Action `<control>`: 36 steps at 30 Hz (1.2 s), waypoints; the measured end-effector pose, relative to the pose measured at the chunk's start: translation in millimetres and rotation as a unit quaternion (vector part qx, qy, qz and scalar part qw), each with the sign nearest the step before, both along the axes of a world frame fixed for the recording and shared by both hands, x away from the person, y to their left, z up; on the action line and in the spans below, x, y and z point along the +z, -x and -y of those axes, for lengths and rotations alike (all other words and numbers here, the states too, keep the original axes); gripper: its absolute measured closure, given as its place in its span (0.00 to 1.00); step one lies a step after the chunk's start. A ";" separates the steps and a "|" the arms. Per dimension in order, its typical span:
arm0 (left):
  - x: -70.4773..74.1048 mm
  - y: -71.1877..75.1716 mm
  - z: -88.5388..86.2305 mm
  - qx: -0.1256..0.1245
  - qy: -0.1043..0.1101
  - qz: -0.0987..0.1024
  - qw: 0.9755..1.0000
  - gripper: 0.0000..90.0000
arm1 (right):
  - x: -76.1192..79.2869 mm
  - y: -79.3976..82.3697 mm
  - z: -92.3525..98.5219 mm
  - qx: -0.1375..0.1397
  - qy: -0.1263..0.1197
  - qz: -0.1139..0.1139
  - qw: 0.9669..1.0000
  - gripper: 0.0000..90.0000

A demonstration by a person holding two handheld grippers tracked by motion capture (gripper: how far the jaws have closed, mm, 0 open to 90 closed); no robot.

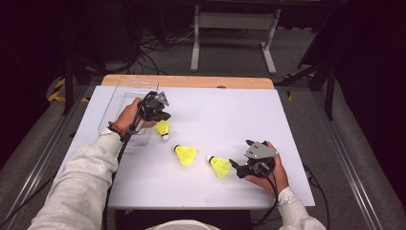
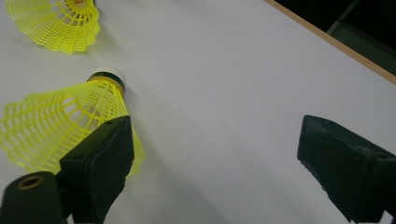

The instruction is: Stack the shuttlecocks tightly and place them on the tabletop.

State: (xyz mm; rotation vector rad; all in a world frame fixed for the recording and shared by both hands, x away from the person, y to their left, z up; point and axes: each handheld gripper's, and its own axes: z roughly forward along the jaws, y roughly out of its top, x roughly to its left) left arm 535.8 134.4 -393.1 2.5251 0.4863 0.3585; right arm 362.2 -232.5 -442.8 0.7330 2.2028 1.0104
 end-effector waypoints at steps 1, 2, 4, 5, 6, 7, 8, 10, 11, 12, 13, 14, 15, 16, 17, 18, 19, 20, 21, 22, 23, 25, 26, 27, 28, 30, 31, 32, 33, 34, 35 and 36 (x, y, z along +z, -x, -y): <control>4.6 -1.2 0.1 0.000 0.007 0.005 1.000 1.00 | 0.1 0.1 -0.1 0.000 0.001 0.001 1.000 0.13; 7.5 -2.3 0.7 0.000 0.005 0.009 1.000 1.00 | 0.4 0.2 -0.1 0.000 0.000 0.002 1.000 0.13; 12.8 -4.4 4.2 0.003 -0.005 0.023 1.000 1.00 | 0.5 0.3 -0.1 0.000 0.000 0.003 1.000 0.13; 14.3 -5.7 6.2 -0.001 -0.005 0.020 1.000 1.00 | 0.4 0.1 0.0 0.000 -0.001 0.003 1.000 0.13; 15.1 -5.7 9.2 -0.003 -0.009 0.025 1.000 1.00 | 0.2 0.1 0.0 0.000 0.001 0.003 1.000 0.13; 14.7 -5.0 12.6 -0.009 -0.009 0.022 1.000 1.00 | 0.1 0.3 -0.1 0.000 0.001 0.003 1.000 0.13; 13.6 -4.0 16.5 -0.017 -0.010 0.016 1.000 1.00 | 0.1 0.4 -0.2 0.000 0.002 0.004 1.000 0.13; 9.7 -1.0 26.1 -0.029 -0.029 0.016 0.999 1.00 | 0.1 0.8 -0.3 0.002 0.002 0.004 1.000 0.13; 7.5 0.9 30.7 -0.035 -0.037 0.013 0.999 1.00 | 0.1 1.0 -0.3 0.002 0.002 0.005 1.000 0.13; 7.5 0.9 30.7 -0.035 -0.037 0.013 0.999 1.00 | 0.1 1.2 -0.2 0.003 0.003 0.006 1.000 0.13; 5.6 3.1 36.2 -0.046 -0.042 0.015 0.998 1.00 | 0.1 1.5 -0.3 0.003 0.003 0.007 1.000 0.13; 3.3 6.3 43.8 -0.059 -0.046 0.010 0.997 1.00 | 0.3 1.8 -0.5 0.004 0.004 0.007 1.000 0.13; 2.3 8.2 47.2 -0.062 -0.048 0.008 0.997 0.99 | 0.5 2.1 -0.8 0.004 0.005 0.007 1.000 0.13; 1.3 9.5 50.4 -0.070 -0.048 0.007 0.996 0.99 | 0.6 2.4 -1.0 0.004 0.006 0.008 1.000 0.13; 1.3 9.5 50.4 -0.070 -0.048 0.007 0.996 0.99 | 0.6 2.4 -1.0 0.004 0.006 0.008 1.000 0.13; 0.6 11.1 53.1 -0.076 -0.049 0.002 0.996 0.99 | 0.8 2.6 -1.1 0.004 0.006 0.008 1.000 0.13; -0.5 13.0 56.0 -0.079 -0.046 0.001 0.996 0.98 | 1.1 2.7 -1.0 0.005 0.005 0.007 1.000 0.13; -1.1 14.1 57.9 -0.079 -0.045 -0.001 0.996 0.98 | 1.3 2.8 -0.9 0.005 0.002 0.008 1.000 0.13; -1.7 14.4 59.1 -0.081 -0.045 0.000 0.996 0.98 | 1.5 2.7 -0.8 0.004 0.001 0.009 1.000 0.12; -2.1 14.8 60.5 -0.082 -0.046 -0.001 0.996 0.97 | 1.6 2.6 -0.7 0.002 0.001 0.009 1.000 0.12; -2.9 15.4 62.0 -0.080 -0.047 -0.003 0.996 0.97 | 1.6 2.5 -0.6 0.002 0.000 0.008 1.000 0.12; -4.6 15.7 64.9 -0.082 -0.048 -0.003 0.995 0.97 | 1.4 2.6 -0.9 0.003 0.002 0.008 1.000 0.12; -5.8 16.6 67.3 -0.084 -0.050 -0.006 0.995 0.96 | 1.4 2.7 -1.1 0.004 0.002 0.007 1.000 0.12; -6.3 16.7 69.0 -0.087 -0.052 -0.003 0.995 0.94 | 1.5 2.7 -1.4 0.006 0.002 0.007 1.000 0.12; -7.3 17.5 71.2 -0.087 -0.053 -0.005 0.995 0.94 | 1.7 2.9 -1.6 0.008 0.002 0.007 1.000 0.12; -9.2 18.8 76.1 -0.096 -0.055 -0.014 0.994 0.93 | 2.0 3.1 -1.9 0.010 0.000 0.008 1.000 0.12; -9.8 19.0 77.7 -0.097 -0.053 -0.016 0.994 0.92 | 2.6 3.4 -1.8 0.011 -0.003 0.009 1.000 0.12; -10.7 19.5 79.4 -0.096 -0.054 -0.019 0.994 0.92 | 3.0 3.5 -1.7 0.009 -0.005 0.009 1.000 0.12; -10.7 19.5 79.4 -0.096 -0.054 -0.019 0.994 0.91 | 3.0 3.5 -1.7 0.009 -0.005 0.009 1.000 0.12; -13.1 19.7 81.7 -0.100 -0.058 -0.025 0.993 0.91 | 4.5 3.6 0.0 0.006 -0.015 0.013 1.000 0.11; -13.1 19.7 81.7 -0.100 -0.058 -0.025 0.993 0.91 | 4.5 3.6 0.0 0.006 -0.015 0.013 1.000 0.11; -14.6 19.3 83.0 -0.095 -0.061 -0.022 0.993 0.91 | 5.4 3.5 0.7 0.002 -0.018 0.015 1.000 0.11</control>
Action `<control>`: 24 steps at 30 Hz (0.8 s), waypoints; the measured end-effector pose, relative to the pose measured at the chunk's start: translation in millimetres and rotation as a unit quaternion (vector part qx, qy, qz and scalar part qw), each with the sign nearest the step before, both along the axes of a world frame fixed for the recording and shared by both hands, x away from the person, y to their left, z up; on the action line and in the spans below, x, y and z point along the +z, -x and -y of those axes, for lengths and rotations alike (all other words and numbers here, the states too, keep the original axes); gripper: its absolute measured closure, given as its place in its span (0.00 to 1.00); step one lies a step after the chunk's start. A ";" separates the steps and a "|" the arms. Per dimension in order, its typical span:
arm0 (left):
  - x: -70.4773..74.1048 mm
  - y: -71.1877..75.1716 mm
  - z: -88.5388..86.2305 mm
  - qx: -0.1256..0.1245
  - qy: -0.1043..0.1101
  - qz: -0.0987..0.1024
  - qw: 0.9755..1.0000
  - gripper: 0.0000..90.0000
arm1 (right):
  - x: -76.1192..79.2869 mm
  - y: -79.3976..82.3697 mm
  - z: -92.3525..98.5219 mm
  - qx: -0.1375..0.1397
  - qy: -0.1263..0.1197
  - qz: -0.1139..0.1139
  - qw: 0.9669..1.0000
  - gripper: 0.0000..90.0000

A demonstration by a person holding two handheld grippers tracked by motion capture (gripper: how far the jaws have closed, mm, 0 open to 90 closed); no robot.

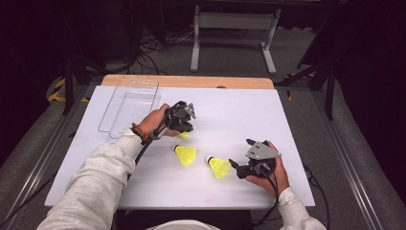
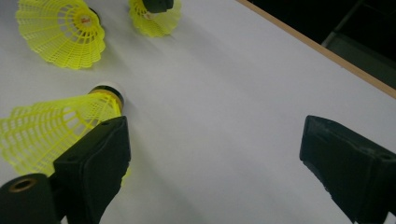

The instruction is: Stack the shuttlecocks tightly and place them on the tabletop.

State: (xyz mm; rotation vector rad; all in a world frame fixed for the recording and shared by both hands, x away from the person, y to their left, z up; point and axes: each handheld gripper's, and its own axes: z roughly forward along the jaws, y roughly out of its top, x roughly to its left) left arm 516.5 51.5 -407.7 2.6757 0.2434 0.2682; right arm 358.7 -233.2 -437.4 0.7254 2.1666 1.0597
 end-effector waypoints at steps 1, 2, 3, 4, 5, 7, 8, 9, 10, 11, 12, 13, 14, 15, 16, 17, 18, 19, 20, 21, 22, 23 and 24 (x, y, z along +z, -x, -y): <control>-0.5 -0.3 0.3 0.000 -0.001 -0.001 1.000 0.93 | 1.3 -0.1 1.2 -0.006 -0.001 0.003 1.000 0.11; -0.9 -0.2 0.7 0.001 -0.003 -0.002 1.000 0.93 | 1.8 -0.2 2.0 -0.008 -0.002 0.005 1.000 0.11; -1.1 -0.6 1.2 0.002 -0.004 0.004 1.000 0.93 | 2.0 0.0 2.5 -0.008 -0.005 0.005 1.000 0.11; -1.3 -0.9 1.4 0.004 -0.004 0.007 1.000 0.93 | 2.1 0.0 2.7 -0.009 -0.005 0.005 1.000 0.11; -1.4 -1.0 1.6 0.007 -0.003 0.008 1.000 0.93 | 2.2 0.0 2.8 -0.009 -0.005 0.005 1.000 0.11; -0.9 -2.3 1.2 0.011 0.001 0.014 1.000 0.93 | 2.3 0.0 2.5 -0.008 -0.005 0.006 1.000 0.11; -0.6 -2.6 0.7 0.012 0.003 0.011 1.000 0.93 | 2.3 0.1 2.3 -0.006 -0.003 0.005 1.000 0.11; -0.3 -3.3 0.0 0.010 0.007 0.008 1.000 0.92 | 2.2 0.3 2.1 -0.004 -0.003 0.005 1.000 0.11; 0.3 -3.7 -0.8 0.011 0.007 0.009 1.000 0.93 | 2.2 0.5 1.9 -0.004 -0.003 0.005 1.000 0.11; 0.3 -3.7 -0.8 0.011 0.007 0.009 1.000 0.93 | 2.2 0.5 1.8 -0.004 -0.002 0.005 1.000 0.11; 1.2 -3.3 -2.0 0.013 0.012 0.009 1.000 0.92 | 2.2 0.6 1.8 -0.002 -0.003 0.004 1.000 0.11; 2.1 -2.7 -2.8 0.015 0.016 0.008 1.000 0.92 | 2.2 0.6 1.7 -0.003 -0.003 0.004 1.000 0.11; 3.2 -2.4 -3.6 0.016 0.019 0.009 1.000 0.91 | 2.3 0.5 1.6 -0.003 -0.001 0.005 1.000 0.11; 3.2 -2.4 -3.6 0.016 0.019 0.009 1.000 0.90 | 2.3 0.5 1.6 -0.003 -0.001 0.005 1.000 0.11; 4.6 -2.5 -4.6 0.016 0.023 0.016 0.999 0.90 | 2.4 0.7 1.7 -0.002 -0.003 0.005 1.000 0.11; 5.7 -2.0 -5.9 0.020 0.027 0.017 0.999 0.89 | 2.6 0.8 1.7 -0.002 -0.003 0.006 1.000 0.11; 6.3 -2.0 -6.6 0.020 0.029 0.018 0.999 0.89 | 2.8 0.8 1.6 -0.004 -0.002 0.007 1.000 0.11; 7.2 -2.3 -7.5 0.022 0.034 0.022 0.999 0.89 | 2.9 0.8 1.5 -0.004 -0.002 0.007 1.000 0.11; 7.9 -2.5 -8.3 0.025 0.037 0.023 0.999 0.89 | 2.9 0.9 1.5 -0.004 -0.002 0.007 1.000 0.11; 8.7 -2.3 -9.1 0.028 0.039 0.028 0.998 0.89 | 2.8 0.9 1.3 -0.004 -0.001 0.007 1.000 0.11; 9.3 -2.6 -9.6 0.029 0.041 0.029 0.998 0.89 | 2.8 1.0 1.2 -0.003 -0.001 0.007 1.000 0.11; 9.7 -2.6 -10.1 0.032 0.045 0.032 0.998 0.89 | 2.7 1.0 1.2 -0.002 -0.001 0.006 1.000 0.11; 9.9 -2.7 -10.4 0.033 0.046 0.034 0.998 0.89 | 2.7 0.9 1.1 -0.003 -0.001 0.006 1.000 0.11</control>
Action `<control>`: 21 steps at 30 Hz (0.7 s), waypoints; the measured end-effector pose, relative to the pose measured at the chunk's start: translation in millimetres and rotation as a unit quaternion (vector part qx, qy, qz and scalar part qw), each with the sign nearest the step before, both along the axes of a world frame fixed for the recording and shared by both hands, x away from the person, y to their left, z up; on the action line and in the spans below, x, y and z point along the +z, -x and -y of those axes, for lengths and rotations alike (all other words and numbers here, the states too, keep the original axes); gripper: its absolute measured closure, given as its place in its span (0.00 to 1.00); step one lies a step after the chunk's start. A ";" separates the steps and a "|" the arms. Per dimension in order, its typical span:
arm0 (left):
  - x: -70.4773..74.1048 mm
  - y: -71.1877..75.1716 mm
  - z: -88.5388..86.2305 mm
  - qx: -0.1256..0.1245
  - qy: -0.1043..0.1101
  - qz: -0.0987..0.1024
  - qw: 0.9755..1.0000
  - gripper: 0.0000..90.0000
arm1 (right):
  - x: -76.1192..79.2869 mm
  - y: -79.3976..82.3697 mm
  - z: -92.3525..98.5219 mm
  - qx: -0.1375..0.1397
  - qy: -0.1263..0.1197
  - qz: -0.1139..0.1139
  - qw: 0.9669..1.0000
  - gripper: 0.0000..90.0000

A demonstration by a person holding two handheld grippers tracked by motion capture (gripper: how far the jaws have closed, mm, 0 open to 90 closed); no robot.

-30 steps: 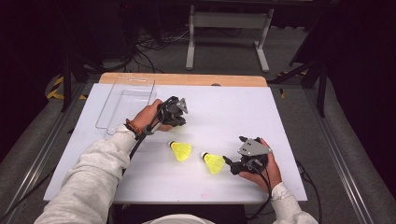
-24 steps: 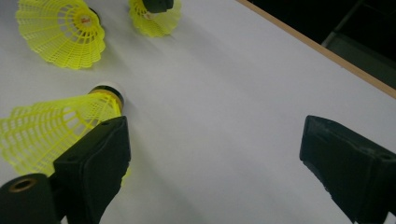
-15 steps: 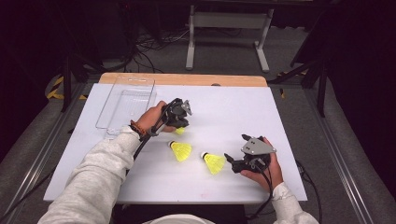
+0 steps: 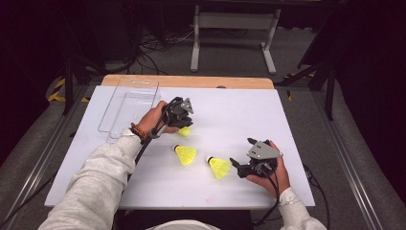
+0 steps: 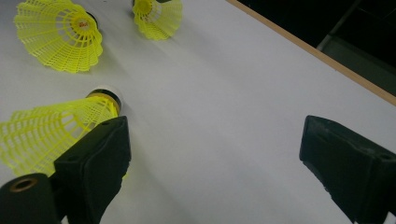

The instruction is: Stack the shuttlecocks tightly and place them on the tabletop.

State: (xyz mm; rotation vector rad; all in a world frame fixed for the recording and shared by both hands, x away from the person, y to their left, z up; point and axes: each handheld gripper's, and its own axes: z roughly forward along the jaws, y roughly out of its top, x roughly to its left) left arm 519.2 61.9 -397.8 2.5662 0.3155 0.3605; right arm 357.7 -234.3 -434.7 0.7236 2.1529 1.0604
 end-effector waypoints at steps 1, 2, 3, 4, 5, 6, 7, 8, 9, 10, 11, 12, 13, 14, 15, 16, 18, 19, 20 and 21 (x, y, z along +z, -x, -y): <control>0.2 -0.5 -0.3 0.000 0.000 0.001 1.000 0.89 | 0.0 -0.2 0.0 -0.001 0.001 0.000 1.000 0.11; -0.2 -1.0 -0.4 0.001 -0.001 -0.001 1.000 0.89 | -0.1 -0.3 0.1 0.000 0.000 0.000 1.000 0.11; -0.7 -1.5 -0.3 -0.001 -0.001 -0.002 1.000 0.88 | -0.2 -0.3 0.2 0.000 0.000 -0.001 1.000 0.11; -1.2 -1.7 -0.1 0.000 -0.001 0.001 1.000 0.88 | -0.2 -0.2 0.2 0.001 0.000 -0.001 1.000 0.11; -1.2 -1.8 -0.2 0.001 -0.001 0.001 1.000 0.88 | -0.2 -0.1 0.3 0.001 0.000 -0.001 1.000 0.11; -1.1 -1.8 -0.9 -0.002 0.004 -0.006 1.000 0.88 | -0.2 -0.1 0.4 0.002 -0.001 -0.001 1.000 0.11; -0.9 -1.7 -1.0 -0.002 0.006 -0.005 1.000 0.87 | -0.2 -0.1 0.4 0.002 -0.001 -0.002 1.000 0.11; -0.4 -1.5 -1.2 -0.001 0.007 -0.001 1.000 0.86 | -0.2 -0.1 0.5 0.001 0.000 -0.001 1.000 0.11; 0.1 -0.9 -1.4 -0.001 0.011 -0.004 1.000 0.86 | -0.3 -0.3 0.6 0.000 0.000 -0.001 1.000 0.11; 1.0 -0.1 -1.4 -0.002 0.011 -0.002 1.000 0.86 | -0.3 -0.4 0.7 0.001 0.000 -0.002 1.000 0.11; 1.0 -0.1 -1.4 -0.002 0.011 -0.002 1.000 0.85 | -0.3 -0.4 0.6 0.000 0.001 -0.001 1.000 0.11; 1.9 0.0 -1.4 -0.005 0.010 0.000 1.000 0.85 | -0.3 -0.3 0.6 0.000 0.001 -0.001 1.000 0.11; 2.9 1.1 -1.7 -0.006 0.012 -0.003 1.000 0.85 | -0.3 -0.3 0.5 0.000 0.001 -0.002 1.000 0.11; 3.1 1.2 -1.9 -0.007 0.014 -0.004 1.000 0.85 | -0.2 -0.3 0.4 0.001 0.001 -0.002 1.000 0.11; 3.1 1.4 -2.0 -0.008 0.012 -0.006 1.000 0.85 | -0.2 -0.2 0.2 0.000 0.003 -0.001 1.000 0.11; 2.9 1.7 -2.1 -0.007 0.012 -0.006 1.000 0.85 | -0.3 -0.4 0.1 0.000 0.003 -0.002 1.000 0.11; 3.0 1.7 -2.8 -0.006 0.011 -0.009 1.000 0.86 | -0.6 -0.5 0.1 0.001 0.002 -0.003 1.000 0.11; 2.6 2.3 -3.8 -0.008 0.010 -0.012 1.000 0.87 | -0.8 -0.6 0.1 0.001 0.003 -0.003 1.000 0.11; 2.6 2.3 -3.8 -0.008 0.010 -0.012 1.000 0.87 | -0.8 -0.6 0.1 0.001 0.003 -0.003 1.000 0.11; 2.0 3.1 -4.5 -0.009 0.009 -0.012 1.000 0.87 | -1.0 -0.7 0.3 0.001 0.003 -0.003 1.000 0.11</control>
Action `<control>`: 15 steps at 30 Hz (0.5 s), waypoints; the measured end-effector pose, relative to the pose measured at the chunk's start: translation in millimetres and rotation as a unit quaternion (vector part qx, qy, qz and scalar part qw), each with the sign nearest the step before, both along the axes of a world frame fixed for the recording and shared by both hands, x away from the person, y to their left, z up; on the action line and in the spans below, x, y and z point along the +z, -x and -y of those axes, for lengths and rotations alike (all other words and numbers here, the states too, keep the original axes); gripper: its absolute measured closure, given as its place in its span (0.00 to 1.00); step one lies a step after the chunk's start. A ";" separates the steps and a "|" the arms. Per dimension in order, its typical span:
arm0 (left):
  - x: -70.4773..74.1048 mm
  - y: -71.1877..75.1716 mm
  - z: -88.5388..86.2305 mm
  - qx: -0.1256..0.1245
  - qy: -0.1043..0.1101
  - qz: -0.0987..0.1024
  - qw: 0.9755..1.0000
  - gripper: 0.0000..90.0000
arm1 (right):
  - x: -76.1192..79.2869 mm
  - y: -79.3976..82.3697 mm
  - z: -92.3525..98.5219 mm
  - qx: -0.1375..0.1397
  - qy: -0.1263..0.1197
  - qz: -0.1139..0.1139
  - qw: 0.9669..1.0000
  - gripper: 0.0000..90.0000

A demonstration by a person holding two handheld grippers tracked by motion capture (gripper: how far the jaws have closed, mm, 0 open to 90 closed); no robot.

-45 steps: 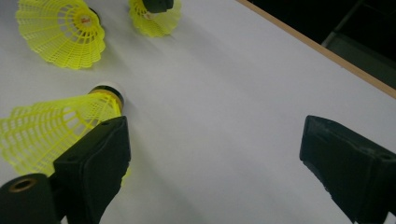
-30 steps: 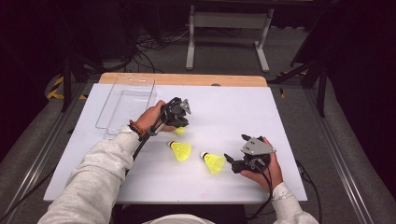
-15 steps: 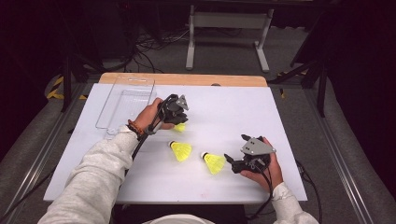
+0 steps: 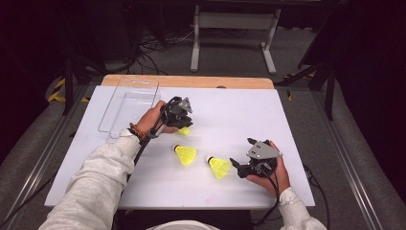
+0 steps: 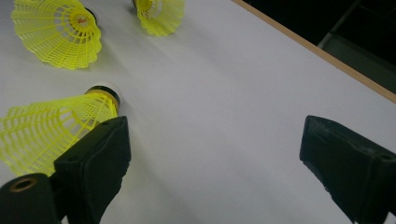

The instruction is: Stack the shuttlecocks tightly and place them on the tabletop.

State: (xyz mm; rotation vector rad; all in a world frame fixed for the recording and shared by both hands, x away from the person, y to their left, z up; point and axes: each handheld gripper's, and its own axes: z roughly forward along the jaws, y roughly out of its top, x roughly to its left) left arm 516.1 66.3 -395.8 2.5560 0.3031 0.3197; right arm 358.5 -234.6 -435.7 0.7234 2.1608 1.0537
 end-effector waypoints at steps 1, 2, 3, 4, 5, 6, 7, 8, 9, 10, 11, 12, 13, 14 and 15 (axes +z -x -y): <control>-1.0 0.8 -0.3 0.001 0.003 -0.004 1.000 0.87 | -0.2 -0.3 0.4 -0.001 0.000 -0.001 1.000 0.11; -1.4 1.0 -0.8 -0.002 -0.001 -0.004 1.000 0.87 | -0.2 -0.6 0.5 -0.001 0.000 0.000 1.000 0.11; -2.6 2.3 -0.9 -0.002 -0.001 -0.005 1.000 0.87 | -0.2 -0.7 0.7 -0.002 0.001 0.000 1.000 0.11; -3.2 3.0 -1.2 -0.002 -0.002 -0.005 1.000 0.87 | -0.3 -0.7 0.7 -0.002 0.000 -0.001 1.000 0.11; -3.8 4.0 -1.6 -0.002 -0.001 -0.008 1.000 0.87 | -0.4 -0.7 0.6 -0.001 0.000 -0.001 1.000 0.11; -3.5 4.0 -2.1 -0.004 -0.001 -0.007 1.000 0.87 | -0.5 -0.8 0.4 -0.002 0.002 0.000 1.000 0.11; -2.9 4.3 -2.5 -0.003 0.000 -0.006 1.000 0.87 | -0.7 -0.8 0.1 -0.002 0.002 -0.001 1.000 0.11; -2.1 5.0 -3.0 -0.001 0.002 -0.006 1.000 0.87 | -0.8 -0.8 -0.2 -0.001 0.002 -0.001 1.000 0.11; -1.4 5.0 -3.1 -0.003 0.005 -0.004 1.000 0.86 | -0.8 -0.8 -0.5 -0.001 0.002 -0.001 1.000 0.11; -0.6 5.3 -3.3 -0.007 0.002 -0.004 1.000 0.87 | -0.7 -0.8 -0.7 -0.001 0.003 0.000 1.000 0.11; -0.6 6.0 -2.8 -0.006 0.002 -0.002 1.000 0.87 | -0.7 -0.9 -0.7 -0.001 0.002 -0.001 1.000 0.11; 0.2 6.1 -2.8 -0.007 -0.001 0.000 1.000 0.86 | -0.7 -1.0 -0.7 -0.001 0.002 -0.001 1.000 0.11; 0.8 6.3 -2.7 -0.007 0.003 0.002 1.000 0.85 | -0.8 -1.1 -0.7 -0.001 0.003 -0.001 1.000 0.11; 1.3 6.5 -2.9 -0.006 0.004 0.004 1.000 0.84 | -0.8 -1.2 -0.4 -0.001 0.002 -0.001 1.000 0.11; 2.3 6.8 -3.5 -0.007 0.007 0.007 1.000 0.84 | -0.8 -1.1 -0.3 0.000 0.001 -0.001 1.000 0.11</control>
